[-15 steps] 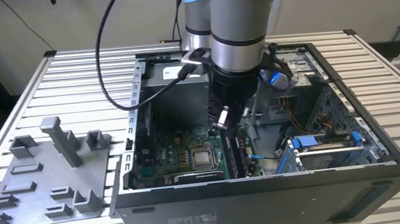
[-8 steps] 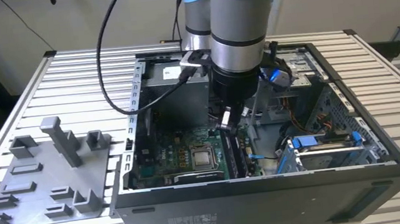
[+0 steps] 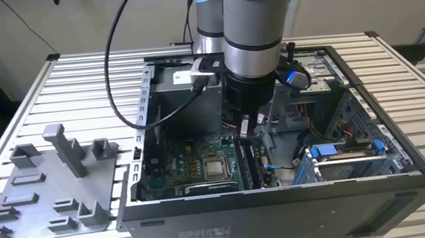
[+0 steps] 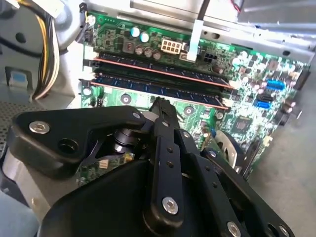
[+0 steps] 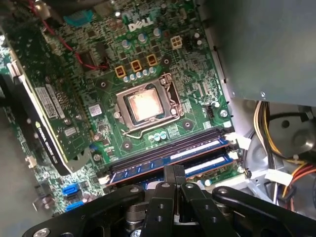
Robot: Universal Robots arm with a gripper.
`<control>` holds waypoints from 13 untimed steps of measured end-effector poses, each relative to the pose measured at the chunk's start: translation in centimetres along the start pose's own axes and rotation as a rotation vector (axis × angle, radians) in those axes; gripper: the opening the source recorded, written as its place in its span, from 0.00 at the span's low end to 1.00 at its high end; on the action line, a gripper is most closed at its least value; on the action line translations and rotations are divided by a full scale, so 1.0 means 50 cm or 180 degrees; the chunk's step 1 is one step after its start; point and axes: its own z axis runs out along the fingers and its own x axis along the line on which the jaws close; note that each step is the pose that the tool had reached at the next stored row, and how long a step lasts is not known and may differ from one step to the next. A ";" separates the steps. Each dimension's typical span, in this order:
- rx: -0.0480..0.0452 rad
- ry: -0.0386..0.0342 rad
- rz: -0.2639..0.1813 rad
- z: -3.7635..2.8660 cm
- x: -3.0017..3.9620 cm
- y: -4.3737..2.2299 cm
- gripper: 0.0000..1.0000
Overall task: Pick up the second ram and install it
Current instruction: 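Press down the second ram until it locks into place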
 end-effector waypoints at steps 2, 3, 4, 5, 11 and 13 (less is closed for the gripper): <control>-0.0001 -0.0006 -0.0116 0.003 0.000 0.000 0.11; -0.0002 -0.0009 -0.0179 0.005 0.000 0.000 0.11; -0.0002 -0.0011 -0.0236 0.006 0.000 0.000 0.11; -0.0003 -0.0014 -0.0293 0.008 0.000 0.000 0.11; -0.0007 -0.0032 -0.0641 0.017 0.000 0.001 0.11; -0.0008 -0.0037 -0.0755 0.021 0.000 0.001 0.11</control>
